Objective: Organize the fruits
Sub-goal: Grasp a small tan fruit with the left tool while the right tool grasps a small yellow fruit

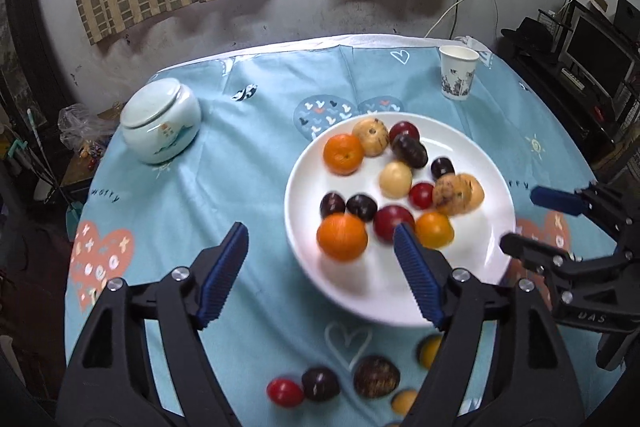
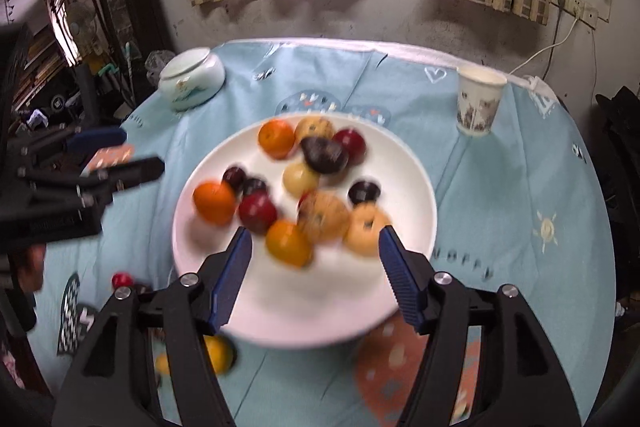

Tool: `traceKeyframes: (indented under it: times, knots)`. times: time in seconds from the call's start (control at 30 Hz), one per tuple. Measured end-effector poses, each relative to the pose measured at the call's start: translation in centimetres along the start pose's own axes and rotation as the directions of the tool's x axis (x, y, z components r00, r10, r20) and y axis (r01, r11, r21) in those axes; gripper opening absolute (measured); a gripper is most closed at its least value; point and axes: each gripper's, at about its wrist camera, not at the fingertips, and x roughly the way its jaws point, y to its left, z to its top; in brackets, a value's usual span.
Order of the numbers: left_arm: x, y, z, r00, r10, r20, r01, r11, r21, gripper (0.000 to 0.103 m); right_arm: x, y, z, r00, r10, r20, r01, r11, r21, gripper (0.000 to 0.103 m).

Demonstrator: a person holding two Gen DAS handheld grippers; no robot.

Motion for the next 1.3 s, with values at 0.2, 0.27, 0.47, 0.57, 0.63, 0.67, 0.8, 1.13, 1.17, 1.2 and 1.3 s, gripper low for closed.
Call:
traceKeyframes:
  times: [0.2,0.27,0.47,0.57,0.63,0.67,0.8,1.13,1.17,1.2,1.3]
  knots:
    - [-3.0,-0.4,-6.4,0.997,-0.02,-0.073,0.023,0.999,0.035,0.077,-2.6,2.1,-7.5,0.995,0.016,-0.094,-0.015,1.0,0.014,0.067]
    - [-3.4,-0.8,-8.9,0.993,-0.04,-0.109,0.045,0.998,0.046,0.077,-3.2,2.7,-10.0,0.992,0.024,-0.126,-0.021,1.0,0.023,0.067]
    - [-2.5,-3.3,-15.2,0.975,-0.089,-0.206,0.111,0.989,0.099,0.077,-4.2,4.7,-13.8,0.984,0.029,-0.175,-0.024,0.999,0.029,0.067]
    - [-1.5,-4.0,-16.3,0.972,-0.098,-0.213,0.121,0.988,0.099,0.077,-4.4,5.5,-14.1,0.982,0.026,-0.185,-0.022,0.999,0.027,0.067]
    - [-0.8,-4.3,-16.5,0.971,-0.103,-0.217,0.126,0.987,0.096,0.076,-4.8,6.2,-14.3,0.983,0.026,-0.184,-0.025,1.0,0.012,0.067]
    - [-0.5,-4.4,-16.5,0.971,-0.106,-0.216,0.128,0.987,0.095,0.076,-4.9,6.4,-14.3,0.983,0.026,-0.184,-0.026,1.0,0.005,0.067]
    - [0.4,-4.5,-16.4,0.954,-0.161,-0.253,0.188,0.978,0.087,0.026,-4.8,7.2,-13.7,0.984,0.027,-0.178,-0.029,1.0,-0.01,0.067]
    - [-3.7,0.6,-15.8,0.973,-0.14,-0.181,0.136,0.99,-0.037,0.026,0.0,12.2,-10.1,0.985,0.072,-0.16,-0.092,0.988,-0.125,0.063]
    - [-4.2,1.3,-15.8,0.976,-0.133,-0.171,0.126,0.991,-0.054,0.026,0.6,12.7,-9.9,0.982,0.075,-0.173,-0.1,0.985,-0.139,0.059]
    - [-4.7,1.8,-15.8,0.977,-0.131,-0.166,0.122,0.99,-0.065,0.026,1.5,13.2,-9.7,0.978,0.078,-0.193,-0.108,0.983,-0.151,0.053]
    - [-5.4,2.9,-16.0,0.979,-0.122,-0.161,0.108,0.99,-0.091,0.026,3.1,13.8,-9.4,0.976,0.042,-0.213,-0.081,0.981,-0.175,0.049]
